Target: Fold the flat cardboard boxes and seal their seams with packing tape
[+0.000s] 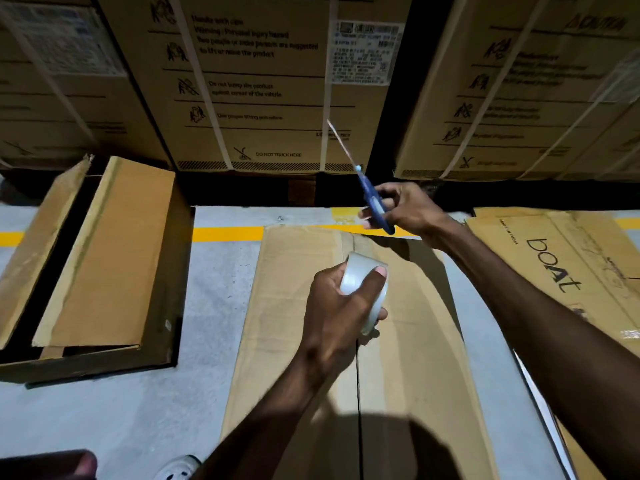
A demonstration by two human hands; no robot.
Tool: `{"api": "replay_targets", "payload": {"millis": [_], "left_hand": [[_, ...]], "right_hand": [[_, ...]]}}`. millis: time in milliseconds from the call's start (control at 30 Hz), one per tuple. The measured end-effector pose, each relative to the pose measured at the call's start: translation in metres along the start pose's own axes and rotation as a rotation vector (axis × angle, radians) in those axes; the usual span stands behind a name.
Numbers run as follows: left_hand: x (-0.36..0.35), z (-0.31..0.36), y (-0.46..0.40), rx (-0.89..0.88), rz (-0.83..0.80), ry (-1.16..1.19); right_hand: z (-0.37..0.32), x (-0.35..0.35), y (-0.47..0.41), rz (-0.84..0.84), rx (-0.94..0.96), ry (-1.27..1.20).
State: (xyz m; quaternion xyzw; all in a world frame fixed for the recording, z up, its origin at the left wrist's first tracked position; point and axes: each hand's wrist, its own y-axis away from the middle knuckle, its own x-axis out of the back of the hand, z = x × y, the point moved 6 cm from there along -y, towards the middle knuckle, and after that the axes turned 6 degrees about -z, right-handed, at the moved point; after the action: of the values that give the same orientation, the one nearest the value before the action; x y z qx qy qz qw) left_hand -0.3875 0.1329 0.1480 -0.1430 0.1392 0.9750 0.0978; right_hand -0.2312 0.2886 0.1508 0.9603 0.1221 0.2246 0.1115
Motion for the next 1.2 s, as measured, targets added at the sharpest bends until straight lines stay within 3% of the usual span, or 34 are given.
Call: {"api": "replay_targets", "payload": {"millis": [67,133,233,800,967,1100,1200], "left_hand": [[0.0,0.0,0.001,-0.003,-0.004,0.0],[0.0,0.001,0.002,-0.005,-0.008,0.002],[0.0,0.0,0.004,0.009,-0.003,0.02],[-0.009,-0.011,0.071,0.069,-0.055,-0.017],[-0.001,-0.008,0.075,0.11,-0.006,-0.051],[0.001,-0.007,0.075,0.118,0.015,-0.048],[0.0,-0.008,0.074,0.125,0.012,-0.018]], "right_hand": [[0.004,-0.013,0.003,-0.041,-0.049,-0.011],[0.011,-0.031,0.006,-0.072,-0.079,-0.191],[0.02,-0.044,0.005,-0.067,-0.025,-0.324],[0.032,-0.033,0.007,0.007,0.048,-0.2],[0.029,-0.033,0.011,0.084,0.099,-0.058],[0.008,-0.034,0.016,0.218,0.165,0.382],[-0.012,-0.043,0.025,0.242,0.264,0.457]]}}
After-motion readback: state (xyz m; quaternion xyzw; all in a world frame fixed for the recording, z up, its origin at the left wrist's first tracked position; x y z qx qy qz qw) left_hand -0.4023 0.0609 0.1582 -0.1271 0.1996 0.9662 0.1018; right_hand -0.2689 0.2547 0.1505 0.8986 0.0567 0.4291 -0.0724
